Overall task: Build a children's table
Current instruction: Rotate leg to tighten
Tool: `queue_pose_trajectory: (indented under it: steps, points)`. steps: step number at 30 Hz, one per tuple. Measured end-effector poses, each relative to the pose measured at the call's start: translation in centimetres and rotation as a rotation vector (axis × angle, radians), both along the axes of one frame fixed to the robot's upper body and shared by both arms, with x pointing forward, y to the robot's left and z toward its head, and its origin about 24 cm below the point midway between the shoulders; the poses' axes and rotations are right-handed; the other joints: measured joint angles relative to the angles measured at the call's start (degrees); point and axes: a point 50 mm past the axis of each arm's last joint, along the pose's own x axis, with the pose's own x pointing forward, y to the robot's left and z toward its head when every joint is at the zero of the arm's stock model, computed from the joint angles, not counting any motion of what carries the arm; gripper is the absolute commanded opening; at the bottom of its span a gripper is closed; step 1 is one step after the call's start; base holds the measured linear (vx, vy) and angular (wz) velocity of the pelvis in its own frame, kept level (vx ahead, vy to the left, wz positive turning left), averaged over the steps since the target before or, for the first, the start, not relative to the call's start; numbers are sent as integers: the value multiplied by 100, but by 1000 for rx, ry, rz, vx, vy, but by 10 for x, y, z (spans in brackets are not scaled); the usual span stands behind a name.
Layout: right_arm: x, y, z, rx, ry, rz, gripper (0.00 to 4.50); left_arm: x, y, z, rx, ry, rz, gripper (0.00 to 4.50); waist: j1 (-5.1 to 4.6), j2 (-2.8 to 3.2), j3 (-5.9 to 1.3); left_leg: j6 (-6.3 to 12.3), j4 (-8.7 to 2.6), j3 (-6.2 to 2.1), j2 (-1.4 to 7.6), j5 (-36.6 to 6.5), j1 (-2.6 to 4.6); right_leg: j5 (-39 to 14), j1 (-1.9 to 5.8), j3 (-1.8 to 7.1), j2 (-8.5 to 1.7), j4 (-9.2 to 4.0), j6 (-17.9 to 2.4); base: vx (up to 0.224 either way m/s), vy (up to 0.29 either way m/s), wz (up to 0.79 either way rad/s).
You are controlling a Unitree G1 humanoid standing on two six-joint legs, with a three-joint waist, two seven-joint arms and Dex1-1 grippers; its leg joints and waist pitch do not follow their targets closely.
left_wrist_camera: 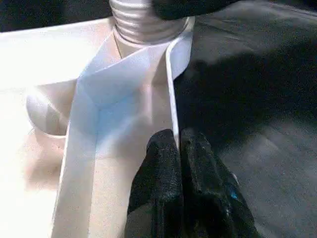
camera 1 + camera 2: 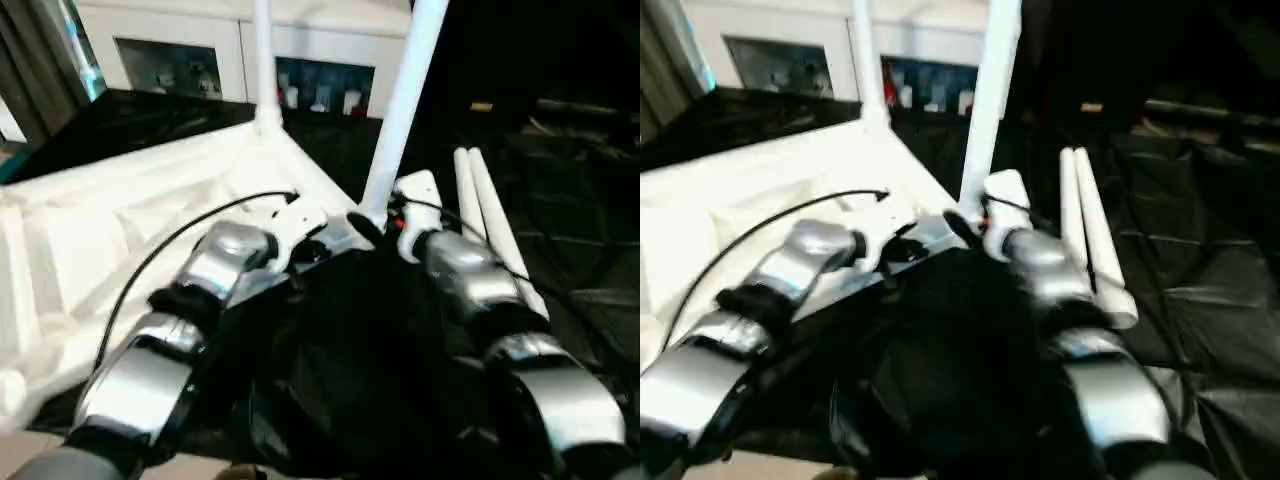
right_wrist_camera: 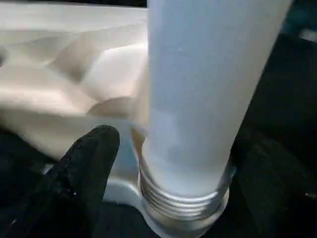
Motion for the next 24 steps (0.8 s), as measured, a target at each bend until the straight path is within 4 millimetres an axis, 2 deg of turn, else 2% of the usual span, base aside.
queue_pose_trajectory:
  steps: [2, 4, 8, 17, 19, 21, 23, 24]
  points:
    - [-11, -13, -4, -44, 15, 105, 384, -8, 2, 0, -7, -5, -100, 0, 97, 4, 0, 10, 23, -1, 6, -6, -45, -2, -39, -10, -2, 17, -3, 0, 0, 0]
    - [-16, -16, -4, -64, 28, 163, 384, -12, 2, 0, -4, 5, -149, 0, 136, 13, 4, 11, 40, -1, 6, -6, -55, -2, -48, -9, -4, 31, -4, 0, 0, 0]
    - [-27, -22, -4, -82, 55, 279, 384, -24, 6, -1, -6, 19, -243, 0, 148, 23, 11, 13, 68, 1, 9, -2, -49, -3, -44, -4, -9, 60, -6, 0, 0, 0]
    - [-39, -25, -6, -128, 88, 390, 384, -32, 12, -3, -2, 43, -297, 0, 160, 30, 18, -21, 74, 2, 10, 36, -42, -1, -45, -4, -17, 103, -3, 0, 0, 0]
    - [-39, -25, -6, -125, 93, 390, 357, -32, 12, -3, -2, 43, -297, 0, 162, 30, 17, -20, 74, 2, 11, 39, -41, -1, -46, -5, -17, 107, -3, 0, 0, 0]
    - [-39, -25, -6, -118, 96, 385, 357, -32, 13, -3, -3, 46, -300, 0, 163, 30, 18, -13, 74, 2, 11, 43, -41, -1, -47, -5, -17, 108, -3, 0, 0, 0]
    - [-40, -25, -6, -106, 100, 383, 319, -32, 13, -3, -3, 48, -305, 0, 175, 30, 17, 3, 73, 2, 11, 53, -43, -1, -48, -6, -17, 108, -3, 0, 0, 0]
    - [-41, -25, -7, -97, 101, 382, 319, -32, 13, -2, -3, 49, -309, 0, 182, 30, 17, 3, 73, 2, 11, 53, -43, -1, -48, -7, -17, 108, -3, 0, 0, 0]
